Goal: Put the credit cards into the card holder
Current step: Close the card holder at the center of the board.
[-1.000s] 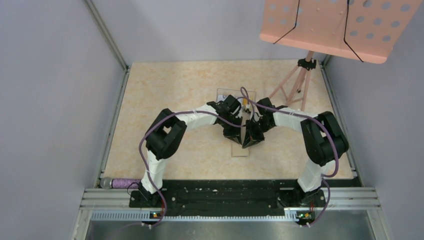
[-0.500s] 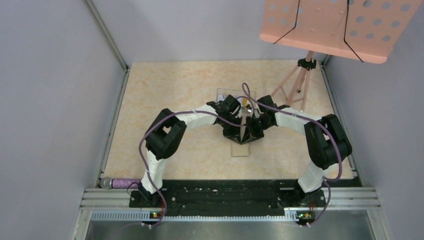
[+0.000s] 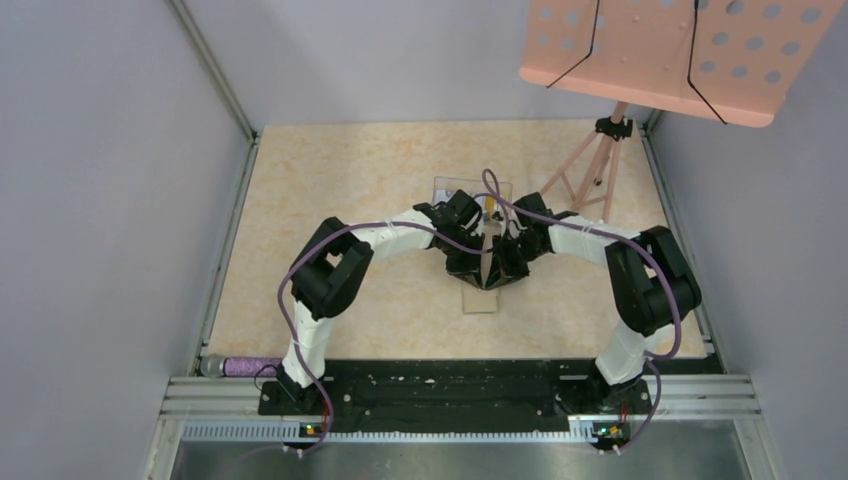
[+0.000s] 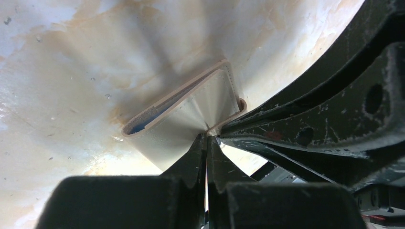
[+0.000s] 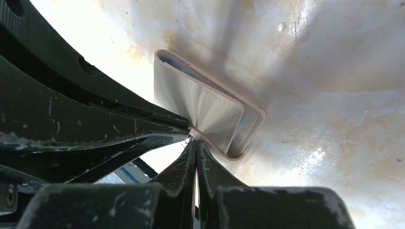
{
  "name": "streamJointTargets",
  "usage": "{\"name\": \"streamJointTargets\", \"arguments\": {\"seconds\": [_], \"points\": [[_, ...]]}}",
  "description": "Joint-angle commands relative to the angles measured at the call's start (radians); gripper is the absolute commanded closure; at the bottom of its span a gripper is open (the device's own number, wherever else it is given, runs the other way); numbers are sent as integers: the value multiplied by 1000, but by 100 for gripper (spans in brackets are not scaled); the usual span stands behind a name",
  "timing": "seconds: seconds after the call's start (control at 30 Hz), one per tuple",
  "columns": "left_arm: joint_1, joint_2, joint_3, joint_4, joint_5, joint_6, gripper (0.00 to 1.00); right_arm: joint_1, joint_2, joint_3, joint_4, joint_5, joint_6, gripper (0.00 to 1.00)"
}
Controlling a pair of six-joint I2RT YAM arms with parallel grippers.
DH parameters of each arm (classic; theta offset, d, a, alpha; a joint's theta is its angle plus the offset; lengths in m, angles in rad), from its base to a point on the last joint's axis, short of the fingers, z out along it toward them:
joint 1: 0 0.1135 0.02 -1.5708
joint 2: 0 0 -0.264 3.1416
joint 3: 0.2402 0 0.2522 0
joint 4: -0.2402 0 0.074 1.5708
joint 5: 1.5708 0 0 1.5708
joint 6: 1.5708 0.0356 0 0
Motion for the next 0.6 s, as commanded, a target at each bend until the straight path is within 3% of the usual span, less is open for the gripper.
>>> {"name": "streamJointTargets", "arguments": {"seconds": [0.0, 0.57], "points": [[-13, -9, -21, -34, -30, 15, 100, 21, 35, 0, -21, 67, -37, 100], [-38, -40, -109, 36, -108, -45, 100, 86, 0, -84, -12, 256, -20, 100]]}}
